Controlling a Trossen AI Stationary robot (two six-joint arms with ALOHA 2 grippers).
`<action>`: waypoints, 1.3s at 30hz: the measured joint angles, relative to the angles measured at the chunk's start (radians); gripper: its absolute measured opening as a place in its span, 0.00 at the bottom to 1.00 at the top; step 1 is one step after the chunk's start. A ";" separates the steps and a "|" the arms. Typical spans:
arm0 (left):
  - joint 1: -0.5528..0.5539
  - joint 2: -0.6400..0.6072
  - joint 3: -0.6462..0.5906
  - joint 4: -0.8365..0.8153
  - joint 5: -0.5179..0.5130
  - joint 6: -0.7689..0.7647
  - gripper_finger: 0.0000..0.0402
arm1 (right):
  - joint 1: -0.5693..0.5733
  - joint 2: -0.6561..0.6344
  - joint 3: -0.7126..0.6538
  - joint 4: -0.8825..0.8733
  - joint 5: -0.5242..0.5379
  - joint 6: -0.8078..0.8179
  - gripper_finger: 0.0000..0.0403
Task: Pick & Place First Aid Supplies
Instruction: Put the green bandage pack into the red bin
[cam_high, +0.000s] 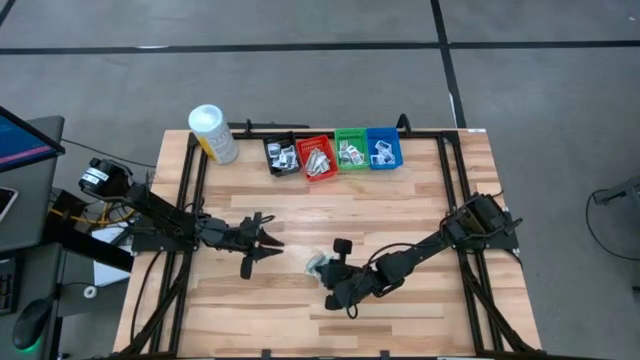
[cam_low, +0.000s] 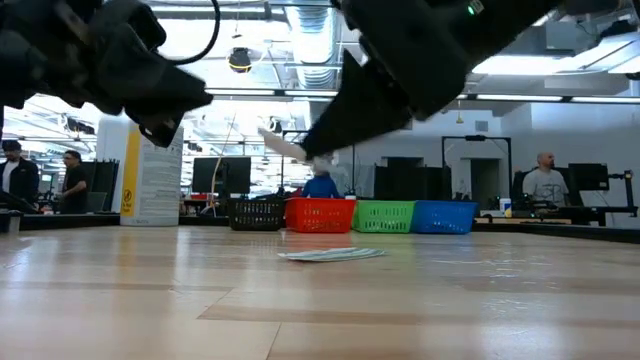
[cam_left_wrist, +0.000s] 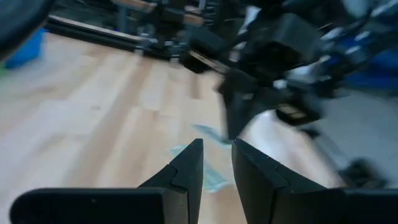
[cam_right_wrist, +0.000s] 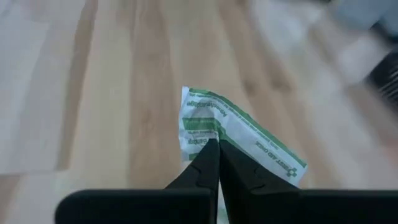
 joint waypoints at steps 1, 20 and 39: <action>0.000 0.000 0.000 0.013 0.024 -0.026 0.21 | 0.005 0.000 0.006 0.000 0.031 -0.033 0.00; 0.036 0.000 0.012 0.093 0.053 -0.207 0.21 | -0.025 0.000 0.070 0.018 0.215 -0.445 0.00; 0.041 0.206 0.130 0.093 0.047 -0.328 0.42 | -0.022 -0.001 0.070 0.063 0.210 -0.618 0.00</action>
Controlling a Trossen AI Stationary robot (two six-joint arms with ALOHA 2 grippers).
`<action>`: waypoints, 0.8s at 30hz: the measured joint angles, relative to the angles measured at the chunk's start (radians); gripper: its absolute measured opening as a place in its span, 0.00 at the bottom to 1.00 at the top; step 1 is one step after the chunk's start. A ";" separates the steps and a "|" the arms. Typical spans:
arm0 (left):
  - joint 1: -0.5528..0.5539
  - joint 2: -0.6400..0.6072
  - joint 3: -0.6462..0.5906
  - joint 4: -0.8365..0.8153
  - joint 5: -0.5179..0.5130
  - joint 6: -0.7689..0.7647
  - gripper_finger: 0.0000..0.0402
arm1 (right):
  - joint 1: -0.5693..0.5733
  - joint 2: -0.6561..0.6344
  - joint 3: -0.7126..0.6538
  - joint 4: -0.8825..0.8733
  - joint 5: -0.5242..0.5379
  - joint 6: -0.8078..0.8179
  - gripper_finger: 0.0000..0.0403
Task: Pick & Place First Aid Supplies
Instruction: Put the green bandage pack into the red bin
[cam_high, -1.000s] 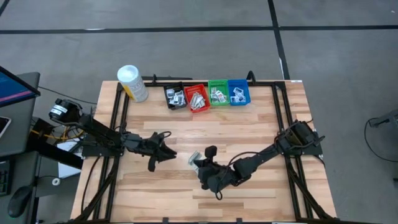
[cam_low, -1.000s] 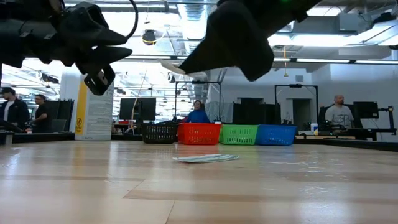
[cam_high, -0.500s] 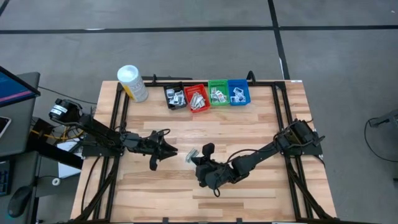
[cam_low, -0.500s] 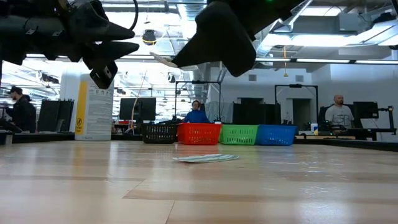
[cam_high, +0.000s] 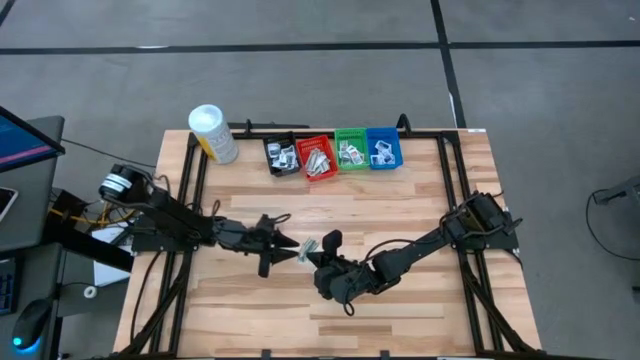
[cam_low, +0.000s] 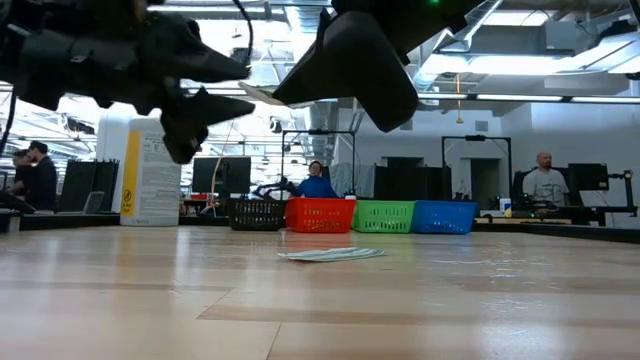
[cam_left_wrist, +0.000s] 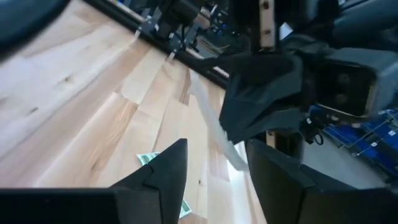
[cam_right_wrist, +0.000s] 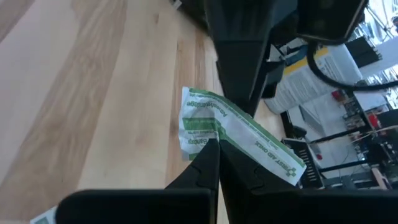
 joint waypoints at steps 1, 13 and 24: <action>0.000 0.021 0.015 0.000 0.000 -0.003 0.42 | 0.000 0.000 0.000 0.000 0.000 -0.006 0.00; 0.000 0.065 0.078 0.008 0.001 0.024 0.42 | 0.002 0.000 0.000 0.006 -0.024 -0.009 0.00; 0.019 0.065 0.078 0.008 0.001 0.029 0.38 | 0.001 0.000 0.000 0.051 -0.031 -0.020 0.00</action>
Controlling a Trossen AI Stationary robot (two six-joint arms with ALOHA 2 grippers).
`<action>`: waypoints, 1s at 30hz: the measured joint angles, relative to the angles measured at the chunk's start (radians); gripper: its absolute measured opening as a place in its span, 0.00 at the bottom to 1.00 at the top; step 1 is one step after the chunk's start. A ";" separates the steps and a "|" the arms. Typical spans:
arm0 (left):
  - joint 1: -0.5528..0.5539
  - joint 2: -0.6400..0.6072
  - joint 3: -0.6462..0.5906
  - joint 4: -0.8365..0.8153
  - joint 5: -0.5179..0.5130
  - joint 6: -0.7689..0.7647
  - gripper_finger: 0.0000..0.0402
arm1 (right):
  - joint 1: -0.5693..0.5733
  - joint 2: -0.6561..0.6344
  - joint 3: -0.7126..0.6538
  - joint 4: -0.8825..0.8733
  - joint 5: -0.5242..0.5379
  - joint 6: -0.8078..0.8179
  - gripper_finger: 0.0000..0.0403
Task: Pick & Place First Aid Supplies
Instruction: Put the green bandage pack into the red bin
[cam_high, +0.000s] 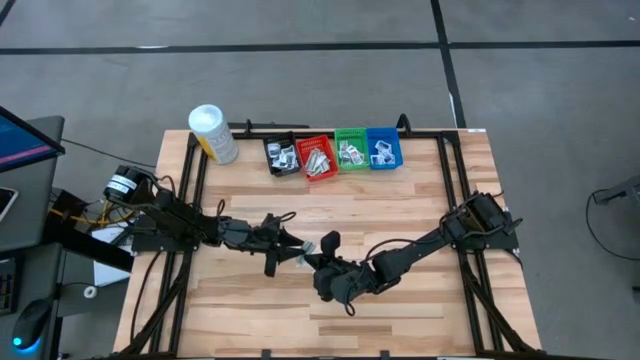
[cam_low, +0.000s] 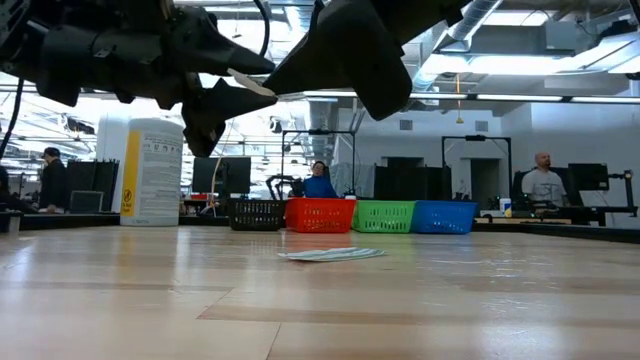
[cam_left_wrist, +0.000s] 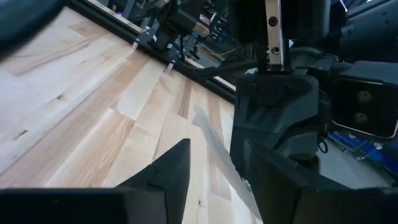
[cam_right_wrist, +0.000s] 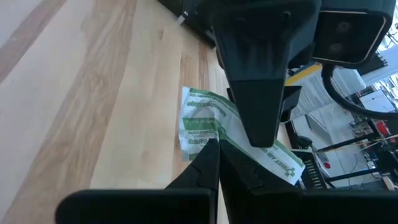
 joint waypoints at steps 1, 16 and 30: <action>0.002 0.000 0.000 0.000 0.000 0.000 0.37 | 0.000 0.000 0.000 0.000 0.000 0.000 0.00; 0.003 -0.001 0.000 0.000 0.003 0.061 0.03 | 0.000 0.000 0.000 0.001 -0.022 0.010 0.00; 0.003 -0.001 0.000 -0.001 -0.001 0.087 0.02 | 0.000 0.000 0.000 -0.011 -0.023 0.068 0.13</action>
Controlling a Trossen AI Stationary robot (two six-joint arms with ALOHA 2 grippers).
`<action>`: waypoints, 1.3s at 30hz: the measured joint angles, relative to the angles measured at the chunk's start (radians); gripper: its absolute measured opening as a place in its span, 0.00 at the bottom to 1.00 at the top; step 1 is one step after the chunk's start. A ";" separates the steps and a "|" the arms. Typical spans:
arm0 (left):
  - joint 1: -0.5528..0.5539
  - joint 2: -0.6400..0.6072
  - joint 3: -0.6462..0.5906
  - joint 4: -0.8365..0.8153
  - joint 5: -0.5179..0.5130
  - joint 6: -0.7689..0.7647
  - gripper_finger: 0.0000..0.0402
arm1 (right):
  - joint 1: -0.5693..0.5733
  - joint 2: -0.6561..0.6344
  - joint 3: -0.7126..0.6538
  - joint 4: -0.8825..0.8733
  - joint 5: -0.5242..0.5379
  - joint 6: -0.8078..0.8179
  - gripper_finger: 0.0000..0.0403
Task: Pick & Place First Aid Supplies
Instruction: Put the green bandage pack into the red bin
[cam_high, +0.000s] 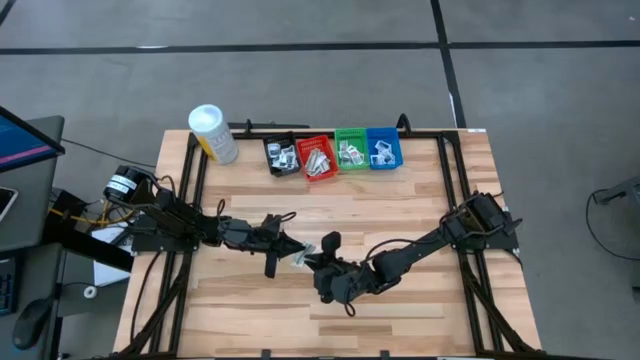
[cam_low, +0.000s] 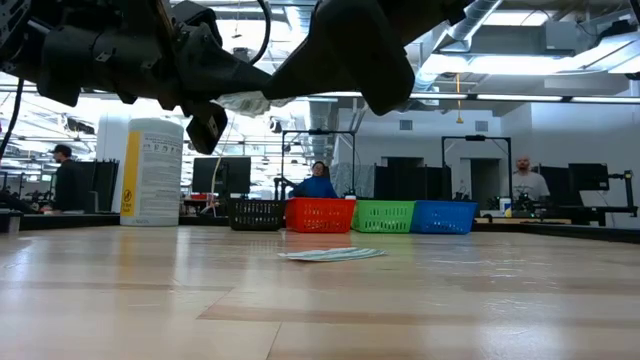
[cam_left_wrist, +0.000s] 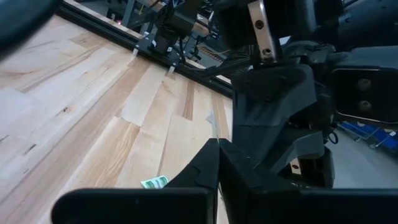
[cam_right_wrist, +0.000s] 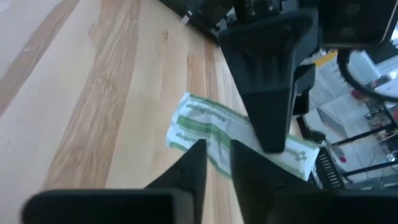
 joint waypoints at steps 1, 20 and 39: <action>0.000 0.000 0.000 0.000 0.000 0.001 0.02 | 0.000 0.000 0.000 -0.008 0.000 0.013 0.16; 0.315 0.000 0.000 0.000 0.000 0.222 0.02 | 0.021 0.008 -0.002 -0.247 0.000 0.530 0.45; 0.555 0.000 0.193 -0.209 0.056 0.489 0.02 | 0.040 0.010 -0.134 -0.145 0.034 0.766 0.26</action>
